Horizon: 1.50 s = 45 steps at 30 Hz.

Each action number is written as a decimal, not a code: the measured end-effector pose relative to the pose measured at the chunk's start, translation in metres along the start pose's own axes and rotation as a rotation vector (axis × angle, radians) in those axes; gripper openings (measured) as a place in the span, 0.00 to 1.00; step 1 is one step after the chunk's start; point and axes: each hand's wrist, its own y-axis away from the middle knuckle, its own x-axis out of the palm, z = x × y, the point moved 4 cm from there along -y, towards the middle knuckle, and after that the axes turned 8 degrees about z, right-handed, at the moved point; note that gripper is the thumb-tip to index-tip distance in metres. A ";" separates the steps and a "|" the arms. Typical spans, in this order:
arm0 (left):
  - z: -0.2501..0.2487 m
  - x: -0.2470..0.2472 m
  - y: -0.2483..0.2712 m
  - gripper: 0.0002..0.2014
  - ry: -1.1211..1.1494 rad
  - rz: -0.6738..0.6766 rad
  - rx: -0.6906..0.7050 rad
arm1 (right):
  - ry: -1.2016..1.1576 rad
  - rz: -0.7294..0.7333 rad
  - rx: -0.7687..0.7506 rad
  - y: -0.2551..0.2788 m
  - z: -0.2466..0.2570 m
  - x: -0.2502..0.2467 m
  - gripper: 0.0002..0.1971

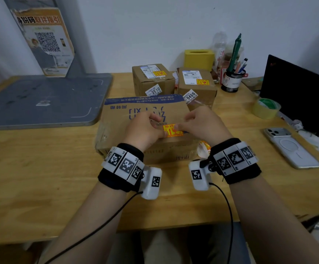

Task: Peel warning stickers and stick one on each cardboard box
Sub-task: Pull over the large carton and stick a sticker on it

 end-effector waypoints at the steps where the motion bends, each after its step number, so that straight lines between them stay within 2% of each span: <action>1: 0.001 0.000 0.000 0.20 0.002 -0.006 0.003 | -0.011 -0.019 0.000 0.003 -0.001 -0.002 0.17; 3: 0.002 0.000 0.000 0.20 0.007 -0.014 0.006 | -0.105 -0.056 -0.036 0.008 -0.005 -0.006 0.20; 6: 0.002 0.001 0.000 0.20 0.013 -0.016 0.007 | -0.178 -0.065 -0.202 0.016 -0.001 -0.003 0.11; 8: 0.002 0.000 0.000 0.21 0.019 -0.015 0.011 | -0.159 -0.063 -0.290 0.018 -0.001 0.005 0.12; 13: 0.002 -0.003 0.001 0.20 0.030 -0.001 0.012 | -0.081 0.072 -0.268 0.025 -0.004 0.018 0.22; 16: 0.001 -0.004 0.002 0.19 0.028 0.004 0.011 | -0.080 0.089 -0.221 0.025 -0.006 0.021 0.28; 18: 0.001 -0.004 0.003 0.18 0.031 0.006 0.012 | -0.050 0.127 -0.190 0.026 -0.004 0.022 0.23; 22: 0.000 -0.002 0.003 0.17 0.042 0.026 0.010 | 0.009 0.166 -0.152 0.025 0.002 0.024 0.20; 24: -0.001 -0.002 0.003 0.17 0.046 0.032 0.011 | 0.046 0.174 -0.118 0.021 0.006 0.023 0.14; 28: -0.002 -0.003 0.003 0.17 0.050 0.028 0.007 | 0.115 0.229 -0.126 0.010 0.010 0.022 0.22; 36: 0.000 -0.009 0.003 0.17 0.009 0.067 -0.039 | 0.088 0.307 -0.171 0.015 -0.009 0.028 0.18; 45: 0.000 -0.006 0.004 0.17 0.008 0.035 -0.043 | 0.053 0.185 -0.047 0.010 -0.010 0.024 0.20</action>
